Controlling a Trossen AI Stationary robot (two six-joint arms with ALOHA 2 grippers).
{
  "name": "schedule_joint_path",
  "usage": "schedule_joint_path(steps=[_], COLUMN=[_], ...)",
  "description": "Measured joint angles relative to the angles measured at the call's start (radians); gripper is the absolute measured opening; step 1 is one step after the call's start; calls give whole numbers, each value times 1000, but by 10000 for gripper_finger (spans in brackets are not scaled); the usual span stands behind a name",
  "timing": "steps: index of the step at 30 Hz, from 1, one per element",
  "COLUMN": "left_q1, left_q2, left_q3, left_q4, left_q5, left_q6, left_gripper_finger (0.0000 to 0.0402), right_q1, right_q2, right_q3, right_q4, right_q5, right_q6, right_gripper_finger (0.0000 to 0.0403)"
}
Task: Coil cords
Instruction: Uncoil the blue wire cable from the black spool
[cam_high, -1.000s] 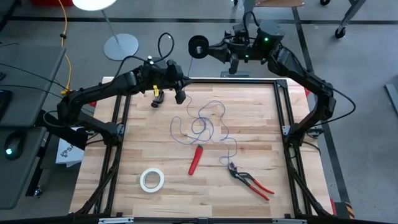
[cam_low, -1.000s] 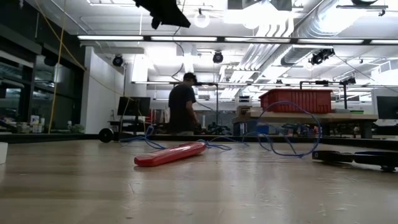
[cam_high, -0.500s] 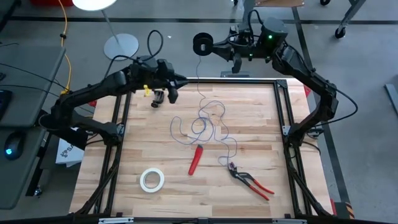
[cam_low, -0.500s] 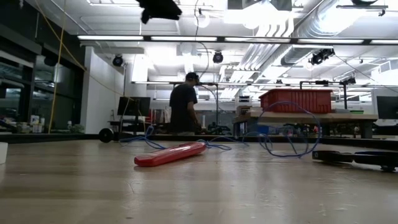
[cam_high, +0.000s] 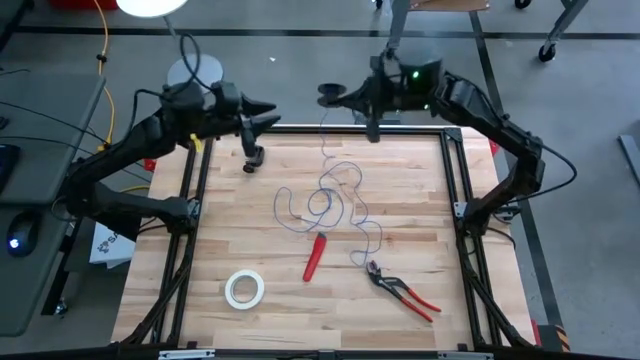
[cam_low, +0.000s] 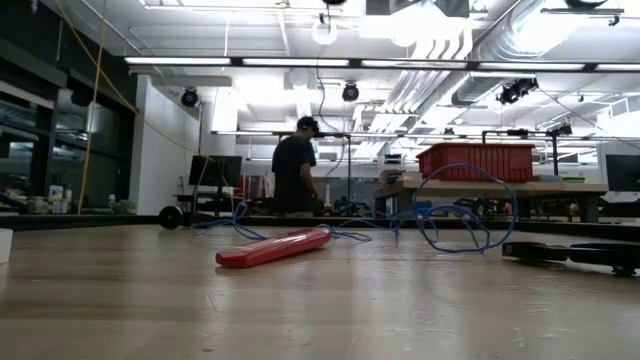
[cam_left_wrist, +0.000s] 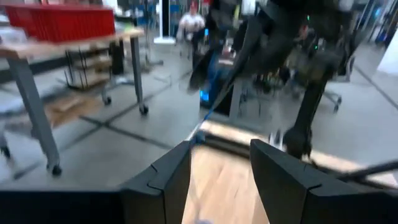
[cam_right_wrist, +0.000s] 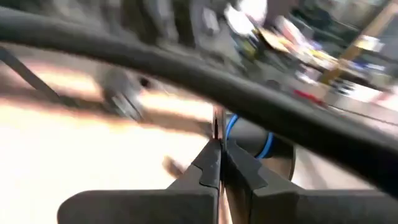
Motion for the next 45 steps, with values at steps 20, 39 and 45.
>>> schedule_joint_path(steps=[20, 39, 45], left_q1=[-101, -125, -144], left_q2=[163, 231, 222], left_q3=[0, 0, 0], left_q4=[147, 207, 196], left_q5=[-60, -128, -128], left_q6=[456, 491, 491], left_gripper_finger=[161, 161, 148], right_q1=[158, 158, 158], right_q2=[44, 63, 63], right_q3=[0, 0, 0], right_q4=[-87, -64, -34], right_q5=[312, 270, 274], right_q6=[-196, -202, -202], right_gripper_finger=[0, 0, 0])
